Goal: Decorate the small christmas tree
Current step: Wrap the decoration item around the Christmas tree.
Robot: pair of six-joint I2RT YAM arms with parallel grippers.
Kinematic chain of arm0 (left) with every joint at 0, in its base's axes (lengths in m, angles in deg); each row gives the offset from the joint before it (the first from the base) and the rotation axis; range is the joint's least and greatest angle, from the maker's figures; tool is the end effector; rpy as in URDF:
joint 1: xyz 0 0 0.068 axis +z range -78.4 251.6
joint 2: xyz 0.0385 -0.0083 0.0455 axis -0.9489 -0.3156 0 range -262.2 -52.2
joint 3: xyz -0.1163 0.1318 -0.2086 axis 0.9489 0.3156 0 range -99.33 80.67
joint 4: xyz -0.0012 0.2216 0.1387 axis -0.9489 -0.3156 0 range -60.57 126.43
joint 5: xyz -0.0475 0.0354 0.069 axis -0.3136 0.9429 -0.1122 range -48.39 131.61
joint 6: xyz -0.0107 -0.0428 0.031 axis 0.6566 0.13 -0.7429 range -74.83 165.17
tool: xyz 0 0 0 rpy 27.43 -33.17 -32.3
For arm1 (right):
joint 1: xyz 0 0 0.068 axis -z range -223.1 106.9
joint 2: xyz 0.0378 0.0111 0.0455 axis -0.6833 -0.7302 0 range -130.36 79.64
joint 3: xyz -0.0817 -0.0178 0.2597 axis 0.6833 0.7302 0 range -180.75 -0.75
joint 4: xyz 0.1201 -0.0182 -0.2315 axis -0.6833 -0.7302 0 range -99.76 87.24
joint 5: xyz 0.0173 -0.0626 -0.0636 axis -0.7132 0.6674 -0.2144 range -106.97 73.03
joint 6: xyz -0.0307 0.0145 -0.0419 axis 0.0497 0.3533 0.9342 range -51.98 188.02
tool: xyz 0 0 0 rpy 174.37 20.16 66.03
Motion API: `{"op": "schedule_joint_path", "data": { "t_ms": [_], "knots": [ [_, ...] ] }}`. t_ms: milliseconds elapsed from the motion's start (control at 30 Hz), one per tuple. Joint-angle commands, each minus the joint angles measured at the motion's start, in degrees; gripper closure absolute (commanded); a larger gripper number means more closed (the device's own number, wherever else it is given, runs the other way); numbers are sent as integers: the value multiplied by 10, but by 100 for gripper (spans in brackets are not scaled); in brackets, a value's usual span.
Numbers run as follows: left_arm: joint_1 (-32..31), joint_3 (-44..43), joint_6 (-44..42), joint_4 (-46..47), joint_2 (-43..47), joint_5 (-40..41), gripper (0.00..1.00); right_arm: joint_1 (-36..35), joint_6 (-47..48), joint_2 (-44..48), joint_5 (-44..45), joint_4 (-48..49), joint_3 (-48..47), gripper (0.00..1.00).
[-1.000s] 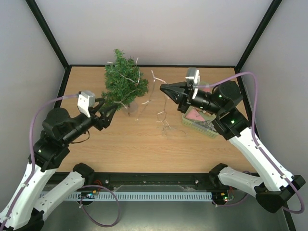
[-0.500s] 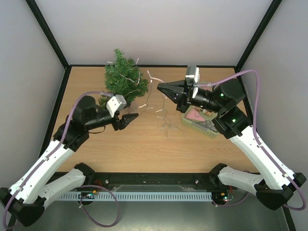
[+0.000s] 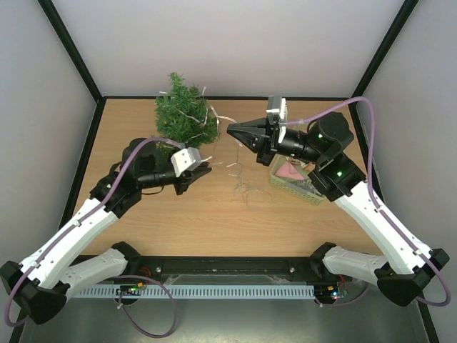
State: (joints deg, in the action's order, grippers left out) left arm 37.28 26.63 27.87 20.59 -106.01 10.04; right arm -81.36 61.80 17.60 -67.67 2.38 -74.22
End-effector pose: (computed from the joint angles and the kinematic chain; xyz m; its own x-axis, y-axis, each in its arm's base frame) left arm 0.1624 -0.1334 0.3595 0.0546 0.2695 -0.9615 0.9223 0.3553 0.1519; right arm 0.1533 0.1559 0.4816 0.1172 0.1798 -0.9767 -0.9931 0.0188 -0.1158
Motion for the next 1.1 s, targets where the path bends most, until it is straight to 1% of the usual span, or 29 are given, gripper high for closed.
{"op": "schedule_joint_path", "data": {
  "t_ms": [0, 33, 133, 267, 367, 567, 733, 833, 900, 967, 1067],
  "knots": [
    [-7, -22, -20, 4, 15, -13, 93, -3, 10, 2, -10, 30, -23, 98],
    [-7, -23, -15, 9, 23, -10, 97, -3, 16, 2, -4, 24, -23, 98],
    [-7, -26, 10, 26, 53, 24, 98, -3, 39, 7, 37, 0, -25, 98],
    [-6, -47, 55, 33, 80, 127, 98, -3, 90, 10, 130, -29, -25, 98],
    [-4, -73, 82, 25, 85, 191, 98, -3, 131, -1, 174, -43, -31, 98],
    [15, -116, 116, 26, 86, 292, 98, -3, 162, -43, 204, -35, -67, 98],
    [60, -148, 144, 18, 61, 356, 98, -3, 192, -86, 240, -21, -100, 98],
    [116, -166, 164, 19, 39, 339, 98, -3, 217, -123, 261, -25, -130, 98],
    [159, -180, 182, 23, 21, 302, 98, -3, 231, -149, 275, -37, -161, 98],
    [201, -195, 203, 25, -2, 264, 97, -3, 244, -168, 288, -42, -170, 98],
    [245, -215, 228, 30, -36, 223, 97, -2, 252, -201, 311, -44, -201, 98]
  ]
}}
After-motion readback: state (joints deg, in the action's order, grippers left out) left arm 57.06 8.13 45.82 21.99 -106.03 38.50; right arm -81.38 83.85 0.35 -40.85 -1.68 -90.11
